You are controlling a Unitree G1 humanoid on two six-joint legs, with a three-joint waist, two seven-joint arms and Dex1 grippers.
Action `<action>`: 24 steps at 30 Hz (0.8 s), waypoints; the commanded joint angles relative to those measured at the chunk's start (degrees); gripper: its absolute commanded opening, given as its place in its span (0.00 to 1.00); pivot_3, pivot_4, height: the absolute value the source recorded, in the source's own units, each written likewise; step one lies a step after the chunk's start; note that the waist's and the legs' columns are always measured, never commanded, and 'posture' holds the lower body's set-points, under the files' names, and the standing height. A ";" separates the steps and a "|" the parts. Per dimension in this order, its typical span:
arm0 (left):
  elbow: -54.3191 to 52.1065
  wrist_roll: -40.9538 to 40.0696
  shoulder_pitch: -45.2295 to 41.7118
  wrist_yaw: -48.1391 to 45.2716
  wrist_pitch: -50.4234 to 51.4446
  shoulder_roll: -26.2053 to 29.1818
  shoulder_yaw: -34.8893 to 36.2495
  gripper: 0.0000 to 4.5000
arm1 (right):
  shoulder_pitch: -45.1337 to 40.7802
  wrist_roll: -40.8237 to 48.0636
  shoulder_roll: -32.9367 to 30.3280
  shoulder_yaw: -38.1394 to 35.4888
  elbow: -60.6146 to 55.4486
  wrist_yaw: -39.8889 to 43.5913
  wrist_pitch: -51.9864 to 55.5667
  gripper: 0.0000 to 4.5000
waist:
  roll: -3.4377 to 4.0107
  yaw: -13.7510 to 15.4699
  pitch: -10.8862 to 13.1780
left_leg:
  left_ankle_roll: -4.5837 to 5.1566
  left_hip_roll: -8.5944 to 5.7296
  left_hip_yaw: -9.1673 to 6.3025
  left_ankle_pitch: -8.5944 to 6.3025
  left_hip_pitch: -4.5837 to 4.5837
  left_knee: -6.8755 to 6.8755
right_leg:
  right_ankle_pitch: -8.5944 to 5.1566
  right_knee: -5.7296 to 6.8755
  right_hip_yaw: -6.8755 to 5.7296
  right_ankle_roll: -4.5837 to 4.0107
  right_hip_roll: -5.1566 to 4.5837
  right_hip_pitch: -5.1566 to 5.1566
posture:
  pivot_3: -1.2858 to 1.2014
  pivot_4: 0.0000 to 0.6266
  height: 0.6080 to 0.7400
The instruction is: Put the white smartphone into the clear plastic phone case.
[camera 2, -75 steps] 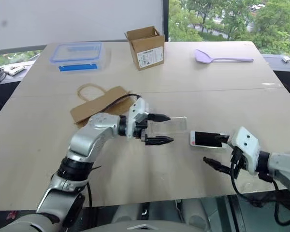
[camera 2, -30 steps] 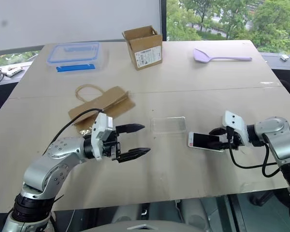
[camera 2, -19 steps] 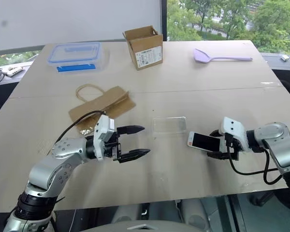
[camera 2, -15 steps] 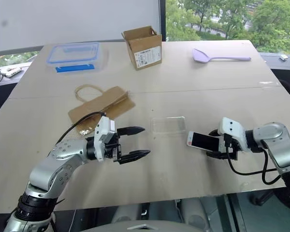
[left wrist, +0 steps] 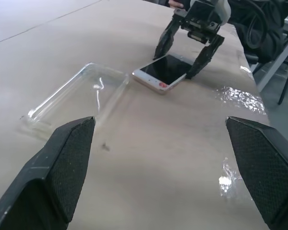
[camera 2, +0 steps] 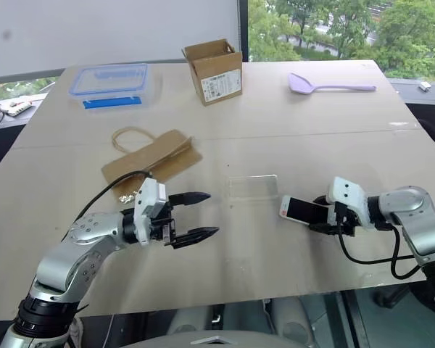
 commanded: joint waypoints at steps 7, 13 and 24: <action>9.12 2.96 1.16 -3.07 -8.98 -0.47 0.51 1.00 | -16.80 4.62 1.81 1.28 -4.01 1.55 7.49 0.65 | 0.19 -0.06 0.13 | 0.00 0.01 0.12 0.00 -0.03 -0.19 | 0.00 0.02 0.11 0.00 0.05 -0.22 | 0.52 0.24 1.00; 12.01 4.16 0.30 -3.20 -11.66 -0.80 0.25 1.00 | -25.87 -5.79 9.36 10.72 7.41 -0.53 0.06 0.64 | 0.19 0.05 0.15 | 0.00 -0.04 0.18 0.00 -0.13 -0.30 | 0.13 -0.06 0.13 -0.21 0.00 -0.28 | 0.52 0.24 1.00; 7.19 3.19 2.95 -1.20 -10.74 -0.24 1.28 1.00 | -32.42 -14.31 15.17 17.94 16.19 2.36 -6.91 0.64 | 0.19 -0.07 0.15 | 0.00 -0.04 0.22 0.00 -0.16 -0.58 | 0.21 -0.01 0.14 -0.12 0.01 -0.48 | 0.52 0.24 1.00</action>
